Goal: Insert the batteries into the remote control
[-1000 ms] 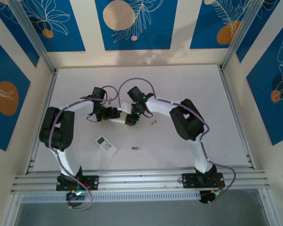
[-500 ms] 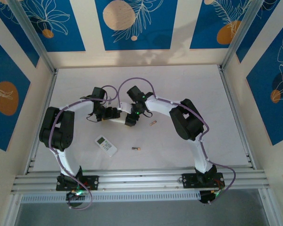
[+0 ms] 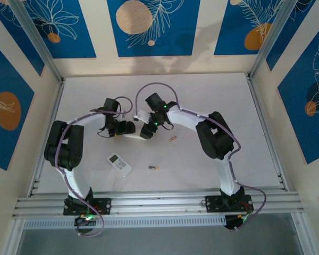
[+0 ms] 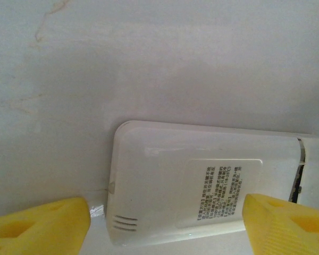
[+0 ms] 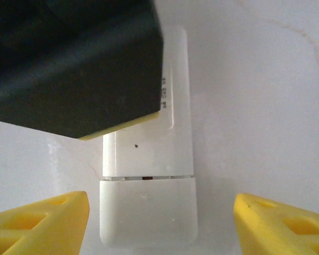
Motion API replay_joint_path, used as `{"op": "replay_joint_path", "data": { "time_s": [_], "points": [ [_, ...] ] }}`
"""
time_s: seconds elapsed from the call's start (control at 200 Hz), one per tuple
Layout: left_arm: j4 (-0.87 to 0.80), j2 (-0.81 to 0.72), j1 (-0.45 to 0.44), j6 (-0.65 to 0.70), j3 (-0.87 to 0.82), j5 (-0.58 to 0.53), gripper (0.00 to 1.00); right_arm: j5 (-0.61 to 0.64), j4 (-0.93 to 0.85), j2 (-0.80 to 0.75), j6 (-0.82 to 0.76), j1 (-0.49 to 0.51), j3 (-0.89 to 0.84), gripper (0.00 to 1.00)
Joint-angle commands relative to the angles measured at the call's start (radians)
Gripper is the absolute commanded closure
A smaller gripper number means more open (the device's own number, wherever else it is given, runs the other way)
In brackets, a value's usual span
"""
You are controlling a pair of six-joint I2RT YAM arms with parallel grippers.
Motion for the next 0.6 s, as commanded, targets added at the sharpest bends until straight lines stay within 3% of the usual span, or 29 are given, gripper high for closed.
{"op": "replay_joint_path", "data": {
  "time_s": [0.0, 0.26, 0.4, 0.595],
  "points": [
    [0.001, 0.027, -0.003, -0.009, -0.036, 0.038, 0.22, -0.044, 0.050, -0.066, 0.108, -0.010, -0.035, 0.28],
    [0.008, 0.019, -0.004, -0.020, -0.038, 0.044, 0.22, 0.090, 0.164, -0.135, 0.717, -0.014, -0.149, 0.33],
    [0.007, 0.013, -0.004, -0.021, -0.038, 0.051, 0.22, 0.087, 0.190, -0.122, 0.847, -0.012, -0.194, 0.38],
    [0.019, 0.018, -0.004, -0.030, -0.038, 0.064, 0.22, 0.041, 0.113, -0.050, 0.893, -0.006, -0.132, 0.42]
  ]
}}
